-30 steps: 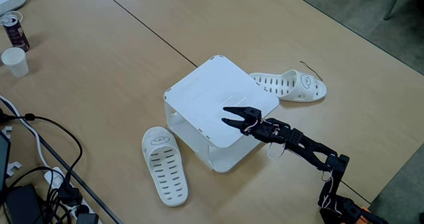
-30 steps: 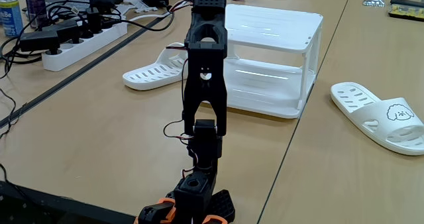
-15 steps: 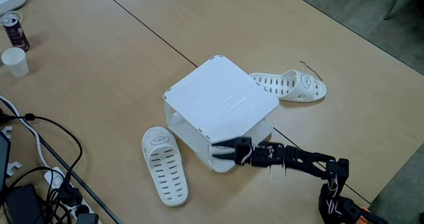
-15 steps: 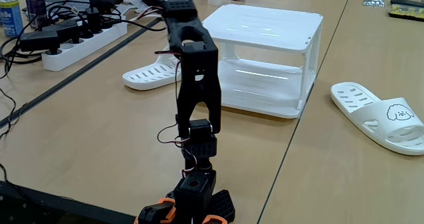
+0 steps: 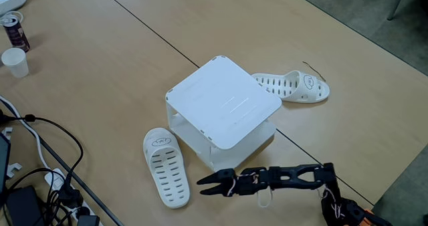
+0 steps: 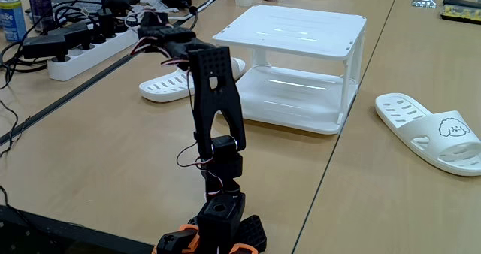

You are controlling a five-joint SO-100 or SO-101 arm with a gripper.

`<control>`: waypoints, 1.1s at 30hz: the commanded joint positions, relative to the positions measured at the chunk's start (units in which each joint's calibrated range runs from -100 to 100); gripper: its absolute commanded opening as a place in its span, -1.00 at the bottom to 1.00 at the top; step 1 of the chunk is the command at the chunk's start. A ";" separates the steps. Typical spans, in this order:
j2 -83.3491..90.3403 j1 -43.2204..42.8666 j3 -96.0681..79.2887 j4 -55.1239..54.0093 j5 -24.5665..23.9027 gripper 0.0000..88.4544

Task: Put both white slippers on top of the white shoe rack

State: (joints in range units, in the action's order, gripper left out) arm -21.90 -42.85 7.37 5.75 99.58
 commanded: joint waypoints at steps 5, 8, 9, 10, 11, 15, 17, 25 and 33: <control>-11.46 -0.25 15.14 -4.11 0.42 -0.38; -16.93 0.33 19.11 -4.11 0.42 -0.37; -19.46 1.23 21.37 -4.11 0.42 -0.37; -21.56 1.81 22.99 -4.03 0.42 -0.37; -23.41 2.22 24.61 -4.03 0.42 -0.37; -30.31 5.18 30.93 -3.85 0.42 -0.37; -33.26 6.17 33.00 -3.85 0.42 -0.37; -37.97 7.48 35.17 -3.68 0.42 -0.37; -39.65 7.16 35.53 -3.59 0.42 -0.37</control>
State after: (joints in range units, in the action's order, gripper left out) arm -62.06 -35.58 38.72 2.92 99.58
